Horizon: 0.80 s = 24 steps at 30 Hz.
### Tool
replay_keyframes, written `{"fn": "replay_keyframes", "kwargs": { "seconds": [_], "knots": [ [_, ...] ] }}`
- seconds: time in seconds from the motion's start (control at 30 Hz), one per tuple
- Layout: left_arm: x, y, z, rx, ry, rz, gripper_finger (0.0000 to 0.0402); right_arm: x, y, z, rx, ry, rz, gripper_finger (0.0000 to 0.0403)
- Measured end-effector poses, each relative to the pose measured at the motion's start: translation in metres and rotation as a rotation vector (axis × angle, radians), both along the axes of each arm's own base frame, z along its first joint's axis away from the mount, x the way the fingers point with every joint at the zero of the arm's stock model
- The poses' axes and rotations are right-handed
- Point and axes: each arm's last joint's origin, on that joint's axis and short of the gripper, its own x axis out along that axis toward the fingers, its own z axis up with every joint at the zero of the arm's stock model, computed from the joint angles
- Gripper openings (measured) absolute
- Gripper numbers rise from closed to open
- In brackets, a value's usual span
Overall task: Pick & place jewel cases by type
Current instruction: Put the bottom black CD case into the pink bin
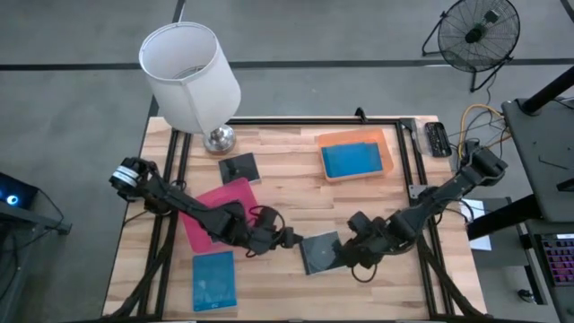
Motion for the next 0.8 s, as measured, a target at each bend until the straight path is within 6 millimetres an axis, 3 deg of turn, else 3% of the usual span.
{"fn": "replay_keyframes", "kwargs": {
  "seconds": [0.27, 0.43, 0.6, 0.8],
  "knots": [
    [-0.001, -0.002, -0.001, -0.044, -0.012, 0.088, 0.0257, -0.003, -0.001, -0.008, 0.000, 0.016, -0.042, 0.0199],
    [0.001, -0.003, -0.012, -0.064, 0.013, 0.129, 0.0257, -0.009, -0.004, -0.022, 0.012, 0.062, -0.047, 0.0190],
    [0.004, -0.006, -0.024, -0.073, 0.043, 0.127, 0.0257, -0.017, -0.006, -0.035, 0.029, 0.094, -0.120, 0.0147],
    [0.008, -0.013, -0.036, -0.107, 0.046, 0.116, 0.0257, -0.022, -0.009, -0.045, 0.040, 0.125, -0.169, 0.0060]
  ]
}}
